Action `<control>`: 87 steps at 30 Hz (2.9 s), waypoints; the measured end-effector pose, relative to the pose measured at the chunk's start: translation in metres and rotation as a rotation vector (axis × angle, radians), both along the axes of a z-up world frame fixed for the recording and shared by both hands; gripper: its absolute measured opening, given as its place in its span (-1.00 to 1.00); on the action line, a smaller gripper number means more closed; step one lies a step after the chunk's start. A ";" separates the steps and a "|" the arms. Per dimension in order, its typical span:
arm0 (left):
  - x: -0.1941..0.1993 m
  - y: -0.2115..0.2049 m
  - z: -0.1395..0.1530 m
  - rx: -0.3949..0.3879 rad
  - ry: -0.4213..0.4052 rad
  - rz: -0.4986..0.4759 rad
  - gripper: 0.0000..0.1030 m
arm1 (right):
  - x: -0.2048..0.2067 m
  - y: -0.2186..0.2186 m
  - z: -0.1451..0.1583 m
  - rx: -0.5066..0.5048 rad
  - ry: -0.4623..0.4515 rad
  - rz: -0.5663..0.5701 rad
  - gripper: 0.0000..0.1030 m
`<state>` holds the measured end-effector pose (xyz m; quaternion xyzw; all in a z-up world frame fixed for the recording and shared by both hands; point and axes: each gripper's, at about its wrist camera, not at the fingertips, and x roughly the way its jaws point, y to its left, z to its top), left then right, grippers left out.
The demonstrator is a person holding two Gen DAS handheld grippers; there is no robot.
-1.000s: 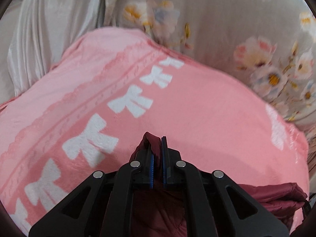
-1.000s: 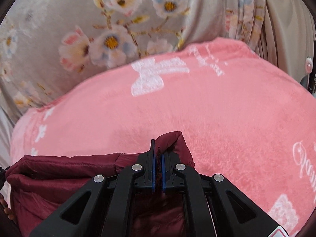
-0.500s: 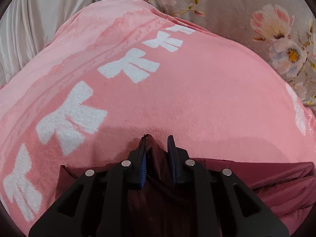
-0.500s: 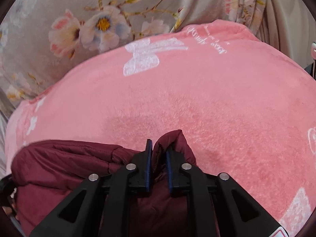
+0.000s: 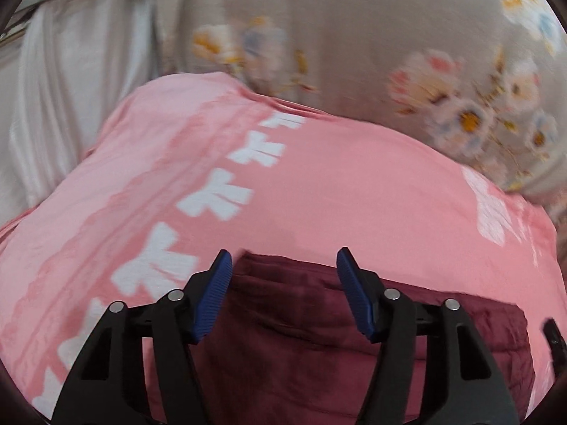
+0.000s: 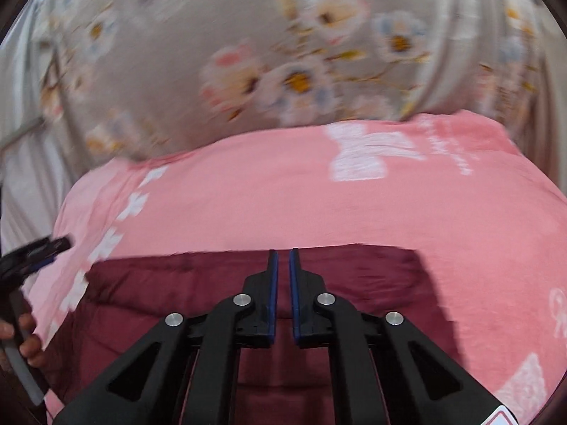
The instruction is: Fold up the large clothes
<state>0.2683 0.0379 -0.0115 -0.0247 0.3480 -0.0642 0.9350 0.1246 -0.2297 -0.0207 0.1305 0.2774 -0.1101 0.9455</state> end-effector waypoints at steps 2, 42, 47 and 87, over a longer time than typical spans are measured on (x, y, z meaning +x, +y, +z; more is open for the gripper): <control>0.001 -0.038 -0.010 0.055 0.021 -0.066 0.11 | 0.020 0.021 -0.004 -0.027 0.039 0.052 -0.95; 0.026 -0.095 -0.114 0.176 0.130 -0.078 -0.03 | 0.086 0.035 -0.087 0.075 0.242 0.138 -0.98; 0.023 -0.055 -0.091 -0.014 0.157 -0.091 -0.03 | 0.048 -0.006 -0.057 0.167 0.164 0.014 -0.99; -0.044 0.106 -0.081 -0.033 0.209 0.222 0.35 | -0.064 0.055 -0.033 0.016 0.130 0.075 -0.78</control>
